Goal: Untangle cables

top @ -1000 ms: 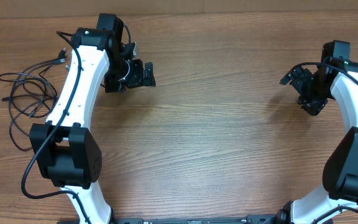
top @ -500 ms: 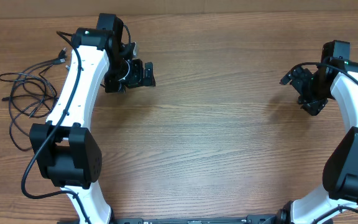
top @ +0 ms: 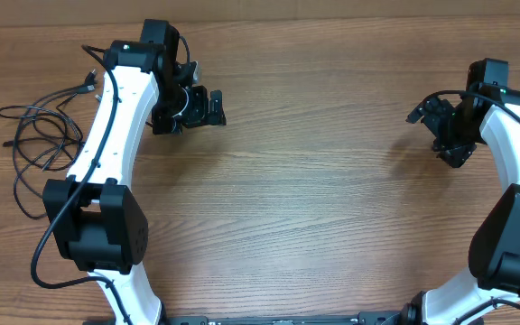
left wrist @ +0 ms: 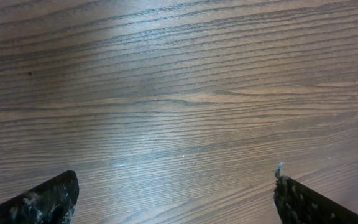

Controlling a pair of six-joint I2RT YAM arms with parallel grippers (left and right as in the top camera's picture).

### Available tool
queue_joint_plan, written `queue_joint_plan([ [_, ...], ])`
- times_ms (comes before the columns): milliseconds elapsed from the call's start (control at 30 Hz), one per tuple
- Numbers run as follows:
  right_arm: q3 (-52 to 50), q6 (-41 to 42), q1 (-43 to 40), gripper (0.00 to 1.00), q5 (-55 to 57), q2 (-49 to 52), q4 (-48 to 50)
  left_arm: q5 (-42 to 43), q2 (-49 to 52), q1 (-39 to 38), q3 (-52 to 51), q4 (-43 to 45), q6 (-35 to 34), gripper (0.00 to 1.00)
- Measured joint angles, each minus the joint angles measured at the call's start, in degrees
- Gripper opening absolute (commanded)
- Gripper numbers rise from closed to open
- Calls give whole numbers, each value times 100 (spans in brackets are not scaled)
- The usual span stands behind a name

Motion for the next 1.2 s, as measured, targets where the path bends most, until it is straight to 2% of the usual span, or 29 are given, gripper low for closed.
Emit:
queue_joint_plan([
  [267,0,0,0,100,-2,-96,-2,0,0,0,0,0,0,100],
  [867,0,2,42,100,9,-1705,-2,-2,0,0,0,0,0,100],
  [1033,0,2,420,100,44,-2312,0,-15,0,0,0,0,0,99],
  [1200,0,0,1169,100,59,-2942,-2,-17,0,0,0,0,0,100],
])
